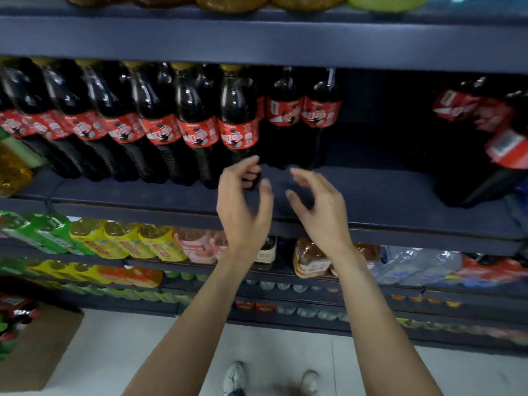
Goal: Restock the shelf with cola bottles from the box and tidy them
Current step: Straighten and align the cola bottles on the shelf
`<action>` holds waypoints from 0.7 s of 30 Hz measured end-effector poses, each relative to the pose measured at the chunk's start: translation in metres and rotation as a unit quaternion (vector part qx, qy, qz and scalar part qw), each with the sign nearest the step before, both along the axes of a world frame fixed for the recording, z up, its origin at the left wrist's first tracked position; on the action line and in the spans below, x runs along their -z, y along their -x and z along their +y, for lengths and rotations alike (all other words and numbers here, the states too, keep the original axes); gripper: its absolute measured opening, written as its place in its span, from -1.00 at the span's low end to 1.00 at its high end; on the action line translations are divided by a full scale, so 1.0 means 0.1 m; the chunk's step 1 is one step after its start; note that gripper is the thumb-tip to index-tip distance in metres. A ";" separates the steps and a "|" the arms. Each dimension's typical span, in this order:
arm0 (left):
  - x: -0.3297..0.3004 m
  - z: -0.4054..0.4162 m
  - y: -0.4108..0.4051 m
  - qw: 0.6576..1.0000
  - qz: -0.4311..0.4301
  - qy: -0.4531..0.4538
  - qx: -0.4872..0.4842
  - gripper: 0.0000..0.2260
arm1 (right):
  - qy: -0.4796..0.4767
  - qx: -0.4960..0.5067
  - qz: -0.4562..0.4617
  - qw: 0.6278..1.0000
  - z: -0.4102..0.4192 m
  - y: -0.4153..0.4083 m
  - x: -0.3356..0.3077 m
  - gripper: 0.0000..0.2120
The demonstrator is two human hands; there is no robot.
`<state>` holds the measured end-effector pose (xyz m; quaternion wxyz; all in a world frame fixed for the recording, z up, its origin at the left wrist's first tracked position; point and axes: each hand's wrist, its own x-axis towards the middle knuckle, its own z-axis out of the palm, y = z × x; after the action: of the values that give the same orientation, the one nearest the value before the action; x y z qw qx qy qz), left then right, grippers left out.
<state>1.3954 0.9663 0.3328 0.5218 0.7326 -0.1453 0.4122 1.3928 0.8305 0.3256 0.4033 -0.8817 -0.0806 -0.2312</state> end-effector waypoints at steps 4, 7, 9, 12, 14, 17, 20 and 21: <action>0.00 -0.81 0.04 0.981 -0.036 -0.116 0.152 -0.84 | 0.013 0.072 0.008 0.997 -0.91 0.44 0.05 -0.82; 0.00 -1.47 -0.12 0.963 0.060 -0.168 0.201 -0.80 | -0.046 0.152 0.016 0.987 -1.56 0.68 0.00 -0.85; -0.02 -1.86 -0.29 0.949 0.147 -0.152 0.234 -0.76 | -0.090 0.222 -0.007 0.971 -1.94 0.74 -0.03 -0.84; -0.10 -2.37 -0.59 0.948 0.210 -0.092 0.221 -0.60 | -0.129 0.300 -0.048 0.944 -2.37 0.70 -0.11 -0.74; -0.18 -2.60 -0.72 0.947 0.230 -0.047 0.220 -0.51 | -0.101 0.308 -0.061 0.944 -2.54 0.59 -0.16 -0.64; -0.17 -2.79 -0.66 0.919 0.244 -0.060 0.304 -0.35 | -0.073 0.297 -0.070 0.949 -2.64 0.43 -0.19 -0.54; -0.04 -2.90 -0.51 0.890 0.254 -0.133 0.354 -0.17 | -0.075 0.309 -0.065 0.946 -2.74 0.29 -0.17 -0.42; -0.01 -2.94 -0.48 0.884 0.262 -0.137 0.362 -0.15 | -0.081 0.307 -0.060 0.946 -2.78 0.25 -0.17 -0.39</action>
<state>1.4431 0.6725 0.3338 0.5481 0.7747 -0.3134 -0.0362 1.3678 0.5529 0.3422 0.3770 -0.8126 0.1893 -0.4022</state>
